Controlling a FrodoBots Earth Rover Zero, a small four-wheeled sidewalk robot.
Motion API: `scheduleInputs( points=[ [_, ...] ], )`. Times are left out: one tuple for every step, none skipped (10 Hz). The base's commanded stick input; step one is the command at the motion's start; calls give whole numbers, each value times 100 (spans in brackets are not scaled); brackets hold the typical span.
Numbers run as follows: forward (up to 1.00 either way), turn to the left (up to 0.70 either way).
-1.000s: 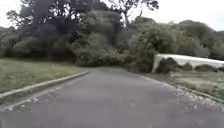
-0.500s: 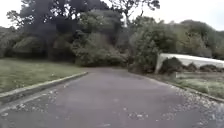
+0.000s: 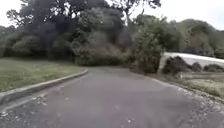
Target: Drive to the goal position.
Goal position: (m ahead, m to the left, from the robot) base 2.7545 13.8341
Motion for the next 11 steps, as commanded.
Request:
scheduleInputs(
  points=[
    [70,0],
    [70,0],
    [70,0],
    [70,0],
    [70,0],
    [70,0],
    [70,0],
    [70,0],
    [70,0],
    [70,0],
    [70,0]
  ],
)
